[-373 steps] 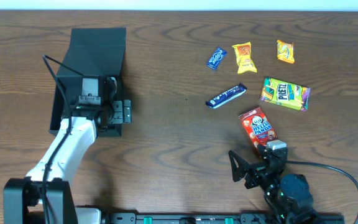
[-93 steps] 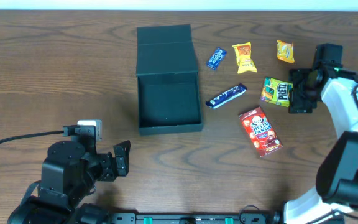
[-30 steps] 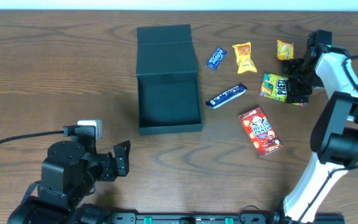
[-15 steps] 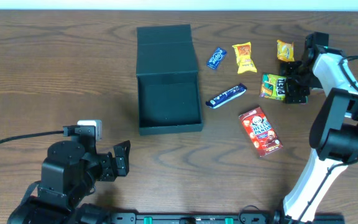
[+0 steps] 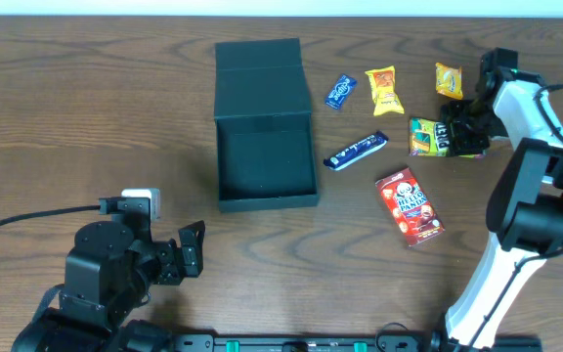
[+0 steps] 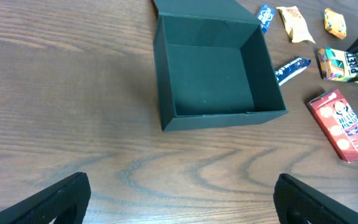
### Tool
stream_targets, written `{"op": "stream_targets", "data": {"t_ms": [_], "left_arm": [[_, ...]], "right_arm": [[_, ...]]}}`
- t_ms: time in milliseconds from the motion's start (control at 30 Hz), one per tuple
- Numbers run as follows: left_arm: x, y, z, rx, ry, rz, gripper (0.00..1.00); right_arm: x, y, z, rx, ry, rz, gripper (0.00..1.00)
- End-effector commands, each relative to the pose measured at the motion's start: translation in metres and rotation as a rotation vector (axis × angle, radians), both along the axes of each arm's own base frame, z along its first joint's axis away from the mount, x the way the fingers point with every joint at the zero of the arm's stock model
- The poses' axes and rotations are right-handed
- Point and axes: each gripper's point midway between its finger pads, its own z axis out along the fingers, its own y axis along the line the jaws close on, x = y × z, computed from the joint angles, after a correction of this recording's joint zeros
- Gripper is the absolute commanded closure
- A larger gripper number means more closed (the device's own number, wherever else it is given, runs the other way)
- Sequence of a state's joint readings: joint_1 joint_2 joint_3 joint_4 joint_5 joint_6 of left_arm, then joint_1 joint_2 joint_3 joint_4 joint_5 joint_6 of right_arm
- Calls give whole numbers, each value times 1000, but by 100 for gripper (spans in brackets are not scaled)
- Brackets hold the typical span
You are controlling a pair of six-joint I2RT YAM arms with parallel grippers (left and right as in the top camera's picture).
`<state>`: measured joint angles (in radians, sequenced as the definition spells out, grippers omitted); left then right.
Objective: Pack container
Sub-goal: 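Grasp the green Pretz box with the right gripper, then carry the Pretz box left and lower it into the black box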
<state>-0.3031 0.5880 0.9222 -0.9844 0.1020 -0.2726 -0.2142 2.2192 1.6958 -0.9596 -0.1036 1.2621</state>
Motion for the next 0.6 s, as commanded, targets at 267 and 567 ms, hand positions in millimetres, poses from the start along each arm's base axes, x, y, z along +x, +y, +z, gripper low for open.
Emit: {"op": "stream_targets", "data": {"t_ms": [267,567], "left_arm": [[0,0,2,4,-7,-4,5],[0,0,2,4,-7,-4,5]], "right_arm": [[40,10,72,-59,-118,287,35],[54,111,102,28,-220,625,34]]}}
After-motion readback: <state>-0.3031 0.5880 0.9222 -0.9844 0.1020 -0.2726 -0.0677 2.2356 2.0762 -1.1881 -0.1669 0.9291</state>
